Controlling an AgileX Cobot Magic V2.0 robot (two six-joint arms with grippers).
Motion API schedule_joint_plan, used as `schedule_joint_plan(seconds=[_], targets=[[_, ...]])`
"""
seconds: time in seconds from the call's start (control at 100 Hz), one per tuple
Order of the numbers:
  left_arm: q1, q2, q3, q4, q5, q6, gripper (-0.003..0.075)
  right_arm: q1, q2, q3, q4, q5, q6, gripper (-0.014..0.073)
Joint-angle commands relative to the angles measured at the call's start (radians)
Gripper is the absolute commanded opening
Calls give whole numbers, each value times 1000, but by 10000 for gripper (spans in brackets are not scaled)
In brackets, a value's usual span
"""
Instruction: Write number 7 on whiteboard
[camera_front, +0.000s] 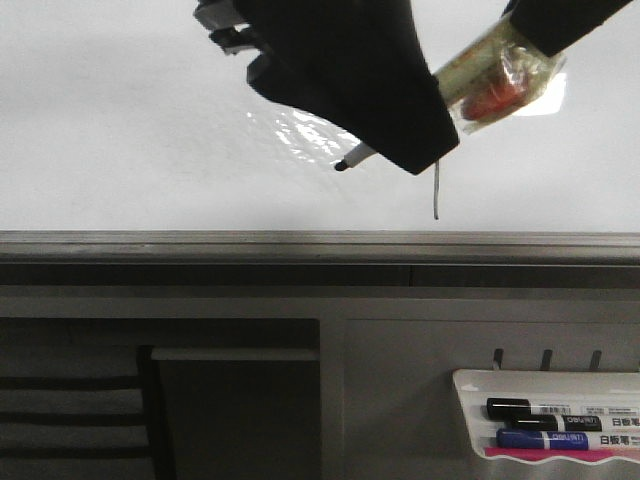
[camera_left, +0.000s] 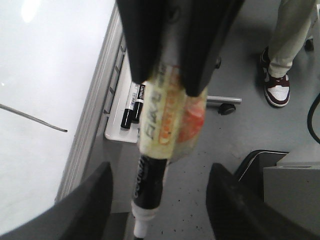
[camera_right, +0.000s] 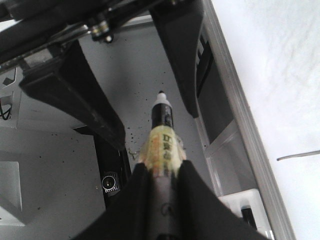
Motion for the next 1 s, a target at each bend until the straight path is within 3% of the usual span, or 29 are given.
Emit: schedule_joint_plan(seconds=[0.0, 0.15, 0.37, 0.61, 0.99], targets=[[-8, -31, -38, -37, -31, -1, 386, -2, -24, -32, 48, 11, -55, -53], [-8, -31, -38, -37, -14, -1, 386, -2, -24, -32, 84, 12, -134, -53], [-8, -31, -38, -37, 1, -1, 368, -2, -24, -32, 83, -1, -143, -53], [-8, -31, -38, -38, -13, -1, 173, -2, -24, -32, 90, 16, -140, -53], [-8, -31, -38, -38, -17, -1, -21, -2, -24, -32, 97, 48, -140, -37]])
